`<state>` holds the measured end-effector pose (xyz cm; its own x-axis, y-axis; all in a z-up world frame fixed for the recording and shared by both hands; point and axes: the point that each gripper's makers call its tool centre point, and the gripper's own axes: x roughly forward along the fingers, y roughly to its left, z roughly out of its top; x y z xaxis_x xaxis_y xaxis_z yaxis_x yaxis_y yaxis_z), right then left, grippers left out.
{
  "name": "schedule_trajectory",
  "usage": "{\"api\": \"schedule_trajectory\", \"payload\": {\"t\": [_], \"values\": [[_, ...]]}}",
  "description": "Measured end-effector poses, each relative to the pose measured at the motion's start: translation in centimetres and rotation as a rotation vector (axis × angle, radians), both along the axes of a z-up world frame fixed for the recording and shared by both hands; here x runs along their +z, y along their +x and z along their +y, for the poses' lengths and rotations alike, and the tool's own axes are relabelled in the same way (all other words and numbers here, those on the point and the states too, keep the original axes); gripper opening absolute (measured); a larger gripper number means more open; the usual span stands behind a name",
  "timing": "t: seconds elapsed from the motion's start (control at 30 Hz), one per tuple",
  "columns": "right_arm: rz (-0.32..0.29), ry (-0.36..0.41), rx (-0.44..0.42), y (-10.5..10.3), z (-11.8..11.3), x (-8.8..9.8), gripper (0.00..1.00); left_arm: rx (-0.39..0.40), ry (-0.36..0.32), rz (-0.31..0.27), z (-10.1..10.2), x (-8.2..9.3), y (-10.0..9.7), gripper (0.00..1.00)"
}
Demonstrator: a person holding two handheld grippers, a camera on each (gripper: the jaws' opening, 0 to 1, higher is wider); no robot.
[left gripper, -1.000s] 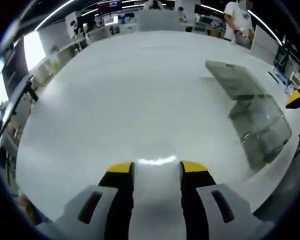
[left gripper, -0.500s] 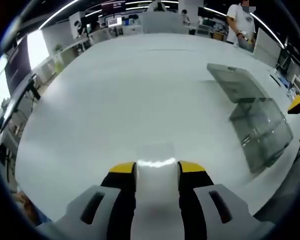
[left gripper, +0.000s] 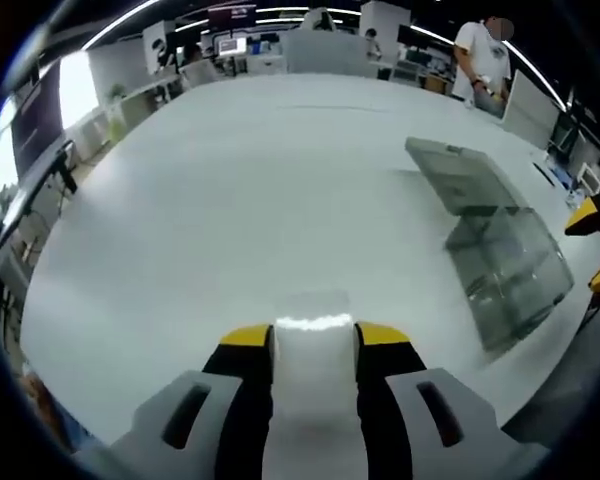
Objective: Insert the divider into the dual guide fixture by aligning both edges with the guide slots and pushing it downward to the bottom, including one-sided entry, uneven engagement, binding, and posture correction.
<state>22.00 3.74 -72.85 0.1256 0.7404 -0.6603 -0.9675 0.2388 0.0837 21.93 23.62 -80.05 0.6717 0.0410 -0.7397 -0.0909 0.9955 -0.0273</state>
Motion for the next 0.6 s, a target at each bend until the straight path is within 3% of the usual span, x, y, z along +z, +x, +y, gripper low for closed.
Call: {"api": "schedule_trajectory", "payload": {"t": [0.6], "values": [[-0.003,0.011,0.021,-0.4,0.4,0.6,0.29,-0.037,-0.033,-0.055,-1.4,1.4,-0.3,0.3]]}}
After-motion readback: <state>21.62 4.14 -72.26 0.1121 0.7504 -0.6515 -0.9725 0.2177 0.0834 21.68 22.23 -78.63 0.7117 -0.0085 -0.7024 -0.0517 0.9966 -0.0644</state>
